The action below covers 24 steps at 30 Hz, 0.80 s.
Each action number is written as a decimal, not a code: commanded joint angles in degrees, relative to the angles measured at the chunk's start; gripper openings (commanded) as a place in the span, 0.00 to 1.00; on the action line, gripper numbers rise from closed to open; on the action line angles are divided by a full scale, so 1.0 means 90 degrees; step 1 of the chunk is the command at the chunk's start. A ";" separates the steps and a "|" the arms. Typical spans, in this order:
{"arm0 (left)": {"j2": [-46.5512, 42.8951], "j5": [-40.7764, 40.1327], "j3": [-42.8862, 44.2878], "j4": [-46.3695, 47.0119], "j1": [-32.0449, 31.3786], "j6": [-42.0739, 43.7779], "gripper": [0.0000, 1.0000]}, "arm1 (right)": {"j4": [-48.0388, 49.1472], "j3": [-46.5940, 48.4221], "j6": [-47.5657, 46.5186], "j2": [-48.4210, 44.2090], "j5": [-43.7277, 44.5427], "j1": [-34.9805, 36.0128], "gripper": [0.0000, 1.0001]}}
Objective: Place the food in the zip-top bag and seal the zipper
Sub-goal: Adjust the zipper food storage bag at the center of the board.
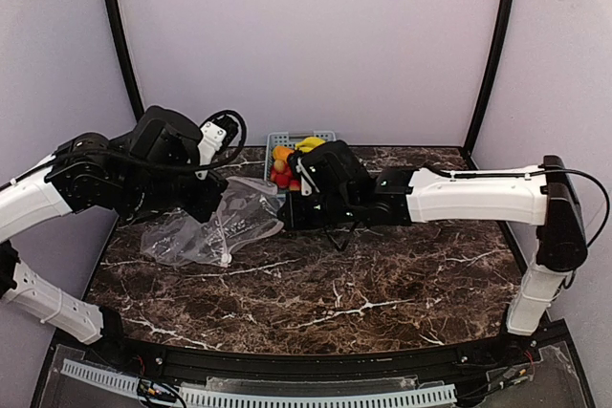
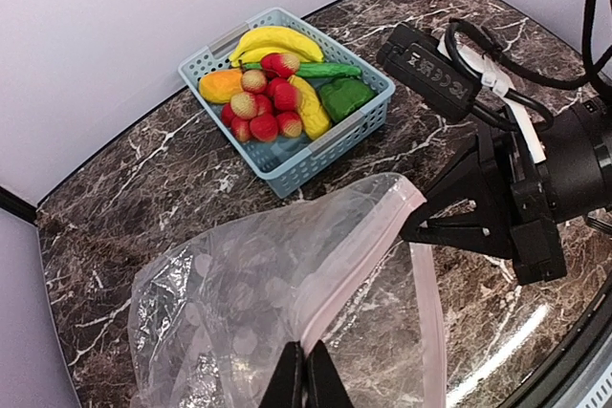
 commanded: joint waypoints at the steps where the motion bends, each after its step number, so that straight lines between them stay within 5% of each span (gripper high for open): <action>1: -0.0448 0.0408 -0.0529 -0.0026 0.0516 -0.0032 0.01 | -0.0018 0.0373 -0.0245 0.0430 -0.0358 -0.0211 0.00; 4: -0.0687 0.1311 -0.1059 0.0450 0.1215 -0.0106 0.01 | -0.0001 0.0352 -0.0225 0.0548 -0.0444 -0.0301 0.00; 12: -0.0429 0.2421 -0.1801 0.1156 0.1508 -0.0085 0.01 | -0.0041 0.0255 -0.0130 0.0668 -0.0879 -0.0397 0.02; 24: -0.0218 0.3493 -0.2593 0.2067 0.2048 -0.0461 0.01 | -0.0222 -0.0049 -0.0126 0.0034 -0.1219 -0.0366 0.36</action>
